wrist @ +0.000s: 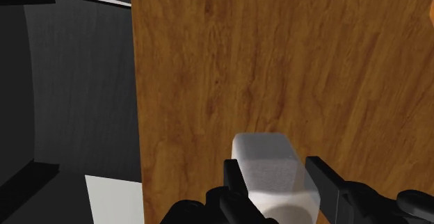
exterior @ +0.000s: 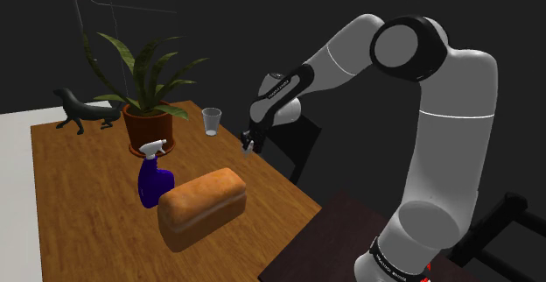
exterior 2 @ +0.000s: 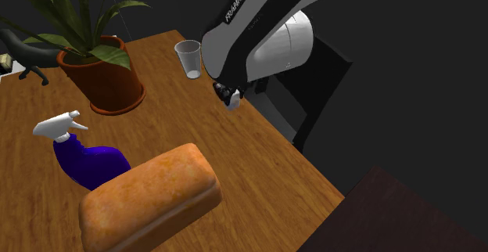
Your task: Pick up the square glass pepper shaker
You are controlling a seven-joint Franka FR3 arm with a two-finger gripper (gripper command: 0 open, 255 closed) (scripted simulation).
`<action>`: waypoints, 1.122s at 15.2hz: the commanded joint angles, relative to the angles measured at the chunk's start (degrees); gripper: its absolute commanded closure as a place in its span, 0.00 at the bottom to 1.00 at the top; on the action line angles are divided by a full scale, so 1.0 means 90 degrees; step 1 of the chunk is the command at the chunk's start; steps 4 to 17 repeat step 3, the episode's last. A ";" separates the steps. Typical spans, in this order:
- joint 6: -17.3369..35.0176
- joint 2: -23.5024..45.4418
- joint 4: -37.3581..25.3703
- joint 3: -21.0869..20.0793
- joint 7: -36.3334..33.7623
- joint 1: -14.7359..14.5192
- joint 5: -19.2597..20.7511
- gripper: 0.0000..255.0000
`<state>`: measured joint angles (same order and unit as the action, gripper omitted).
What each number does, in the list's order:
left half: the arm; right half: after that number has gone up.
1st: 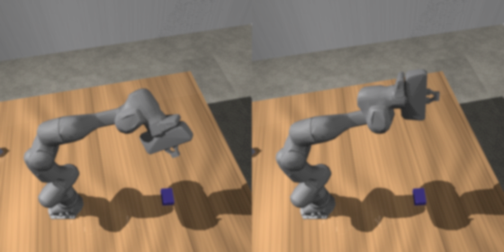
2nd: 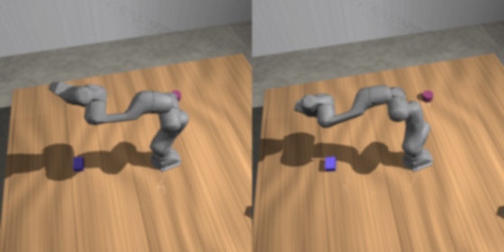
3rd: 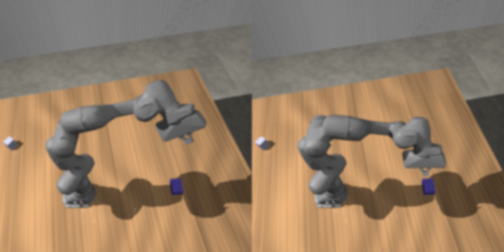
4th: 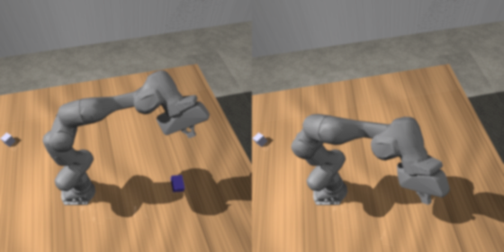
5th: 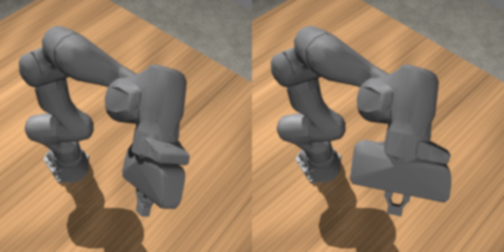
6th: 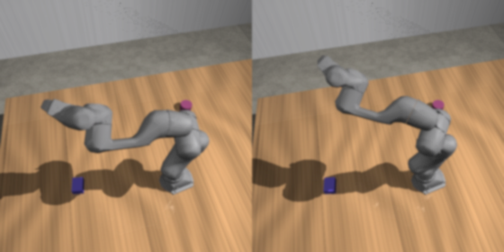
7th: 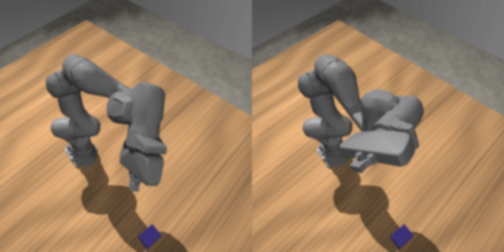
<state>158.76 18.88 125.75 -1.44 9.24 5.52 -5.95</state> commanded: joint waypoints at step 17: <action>-0.0159 -0.0149 -0.0008 0.0013 -0.0026 -0.0010 0.0021 1.00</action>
